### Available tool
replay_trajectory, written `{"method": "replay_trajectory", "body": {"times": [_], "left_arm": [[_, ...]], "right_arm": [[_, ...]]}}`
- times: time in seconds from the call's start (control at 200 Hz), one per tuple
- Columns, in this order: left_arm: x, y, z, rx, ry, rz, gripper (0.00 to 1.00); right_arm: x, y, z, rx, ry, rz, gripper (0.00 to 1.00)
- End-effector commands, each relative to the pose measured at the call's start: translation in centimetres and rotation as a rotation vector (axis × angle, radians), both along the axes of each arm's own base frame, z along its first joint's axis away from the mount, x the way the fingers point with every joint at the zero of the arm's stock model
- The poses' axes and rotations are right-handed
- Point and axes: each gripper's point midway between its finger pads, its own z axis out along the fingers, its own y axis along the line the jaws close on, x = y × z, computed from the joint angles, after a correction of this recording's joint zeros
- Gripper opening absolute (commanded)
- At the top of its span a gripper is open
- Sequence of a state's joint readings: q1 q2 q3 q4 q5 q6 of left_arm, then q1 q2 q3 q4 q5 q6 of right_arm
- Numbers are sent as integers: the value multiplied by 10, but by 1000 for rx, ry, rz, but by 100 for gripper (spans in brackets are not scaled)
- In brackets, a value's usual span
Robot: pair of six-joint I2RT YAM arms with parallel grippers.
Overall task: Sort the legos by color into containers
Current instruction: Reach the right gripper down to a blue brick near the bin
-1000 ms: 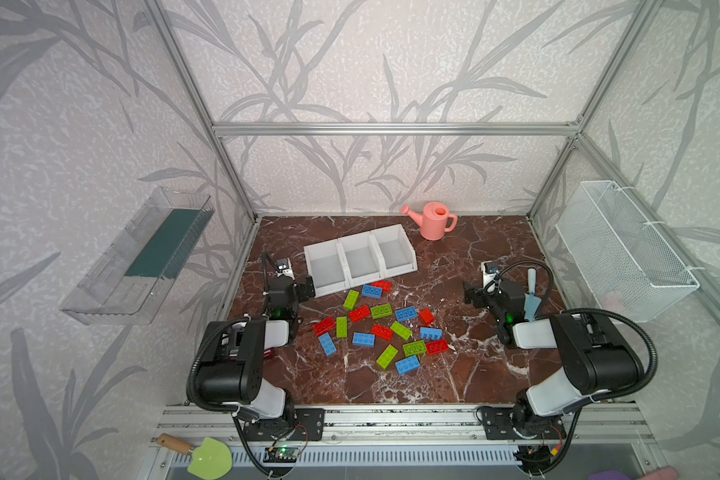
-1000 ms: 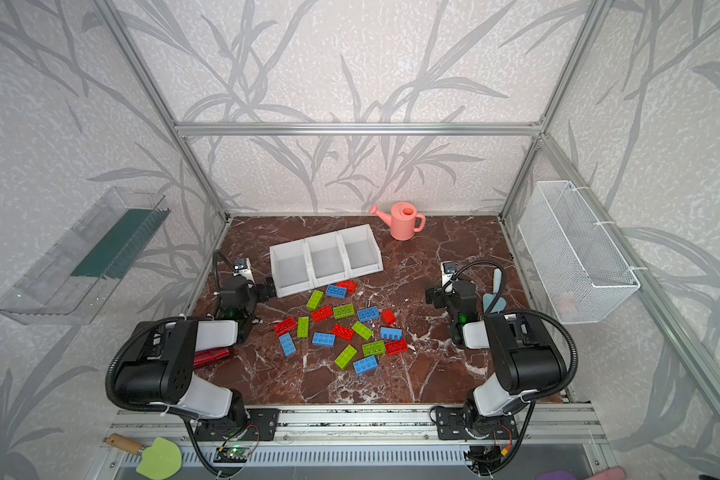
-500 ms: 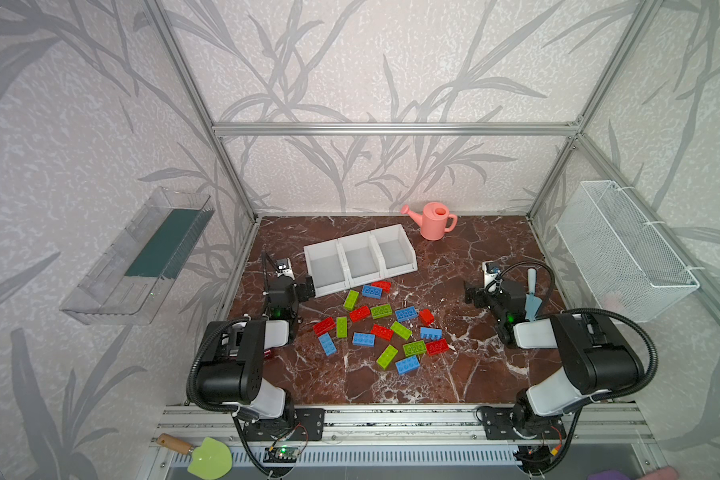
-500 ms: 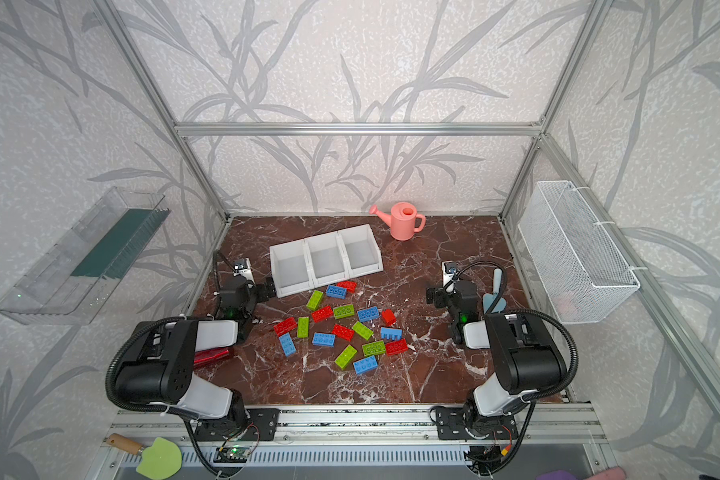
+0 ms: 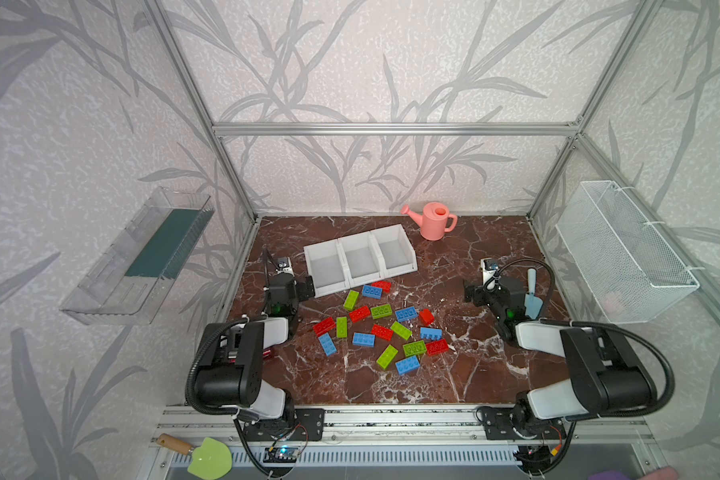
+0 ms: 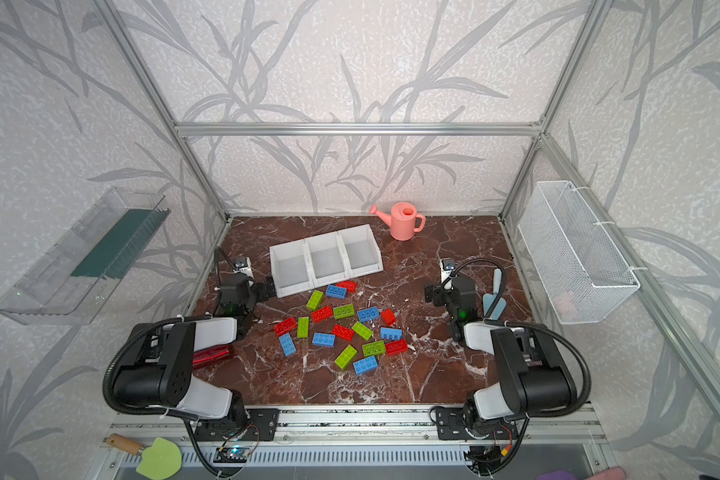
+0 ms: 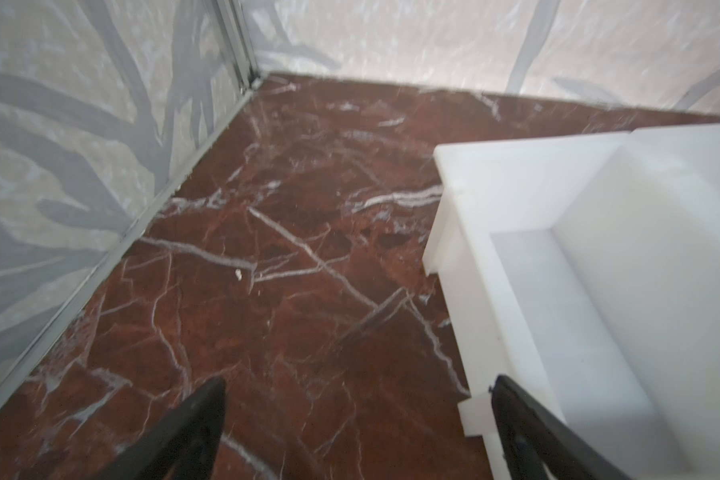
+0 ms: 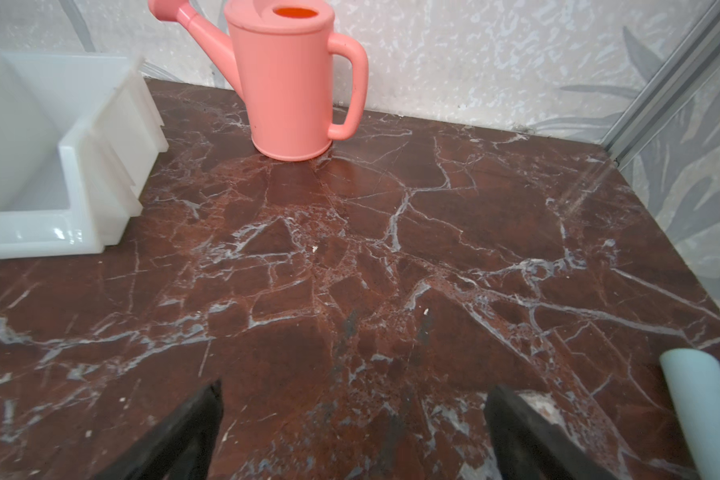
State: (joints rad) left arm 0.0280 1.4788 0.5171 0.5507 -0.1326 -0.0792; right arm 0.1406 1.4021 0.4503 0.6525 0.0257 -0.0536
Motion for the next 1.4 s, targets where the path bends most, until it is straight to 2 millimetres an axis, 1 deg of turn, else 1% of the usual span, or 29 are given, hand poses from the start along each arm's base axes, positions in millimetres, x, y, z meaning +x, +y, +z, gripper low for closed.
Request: {"method": "replay_trajectory", "body": {"times": [0.0, 0.08, 0.15, 0.165, 0.19, 0.23, 0.265, 0.335, 0.34, 0.405, 0.415, 0.425, 0.49, 0.545, 0.625, 0.745, 0.83, 0.85, 0.925, 0.985, 1.055, 1.09, 1.105, 1.13, 1.395], "left_arm": [[-1, 11, 32, -8, 77, 79, 97], [-9, 15, 55, -45, 94, 157, 97], [-18, 14, 79, -77, 87, 199, 97], [-21, 11, 83, -84, 89, 201, 97], [-26, 10, 89, -99, 88, 214, 97], [-33, 5, 102, -122, 78, 223, 98], [-41, 1, 111, -146, 73, 229, 98], [-59, -6, 126, -209, 77, 237, 98], [-61, -7, 125, -212, 83, 236, 98], [-78, -14, 132, -269, 95, 228, 99], [-81, -16, 133, -276, 98, 220, 99], [-83, -18, 134, -281, 98, 216, 99], [-99, -26, 137, -301, 105, 179, 99], [-112, -30, 137, -308, 106, 154, 99], [-129, -34, 135, -323, 105, 127, 99], [-145, -38, 131, -334, 97, 91, 99], [-154, -38, 131, -323, 99, 71, 99], [-156, -38, 131, -319, 100, 67, 99], [-161, -38, 130, -314, 96, 57, 99], [-162, -42, 128, -333, 92, 38, 99], [-161, -50, 131, -360, 83, 2, 99], [-161, -52, 132, -370, 80, -9, 99], [-162, -53, 131, -373, 82, -13, 99], [-161, -54, 131, -379, 83, -18, 99], [-161, -59, 131, -398, 83, -38, 99]], "right_arm": [[-4, -1, 32, 68, 35, -51, 99], [-10, 19, 48, 131, 50, 6, 99], [-18, 40, 56, 103, 106, 56, 100], [-21, 50, 57, 85, 121, 82, 99], [-24, 58, 60, 71, 134, 103, 99], [-32, 74, 61, 49, 175, 151, 99], [-36, 84, 63, 43, 196, 178, 99], [-50, 108, 63, 36, 258, 238, 100], [-52, 111, 63, 33, 265, 248, 100], [-63, 128, 59, 2, 305, 279, 100], [-67, 134, 57, -9, 315, 293, 100], [-68, 136, 57, -11, 317, 296, 100], [-76, 151, 50, -34, 349, 297, 100], [-81, 161, 44, -8, 391, 273, 100], [-87, 173, 28, 20, 465, 224, 100], [-93, 194, 5, -28, 525, 190, 100], [-95, 204, -10, -49, 573, 188, 100], [-95, 205, -16, -54, 595, 181, 100], [-97, 210, -30, -66, 644, 179, 99], [-97, 213, -40, -90, 660, 181, 99], [-97, 215, -49, -115, 673, 189, 99], [-96, 217, -49, -116, 674, 197, 99], [-96, 218, -57, -132, 690, 196, 99], [-96, 218, -61, -141, 700, 196, 99], [-92, 230, -73, -171, 730, 210, 97]]}}
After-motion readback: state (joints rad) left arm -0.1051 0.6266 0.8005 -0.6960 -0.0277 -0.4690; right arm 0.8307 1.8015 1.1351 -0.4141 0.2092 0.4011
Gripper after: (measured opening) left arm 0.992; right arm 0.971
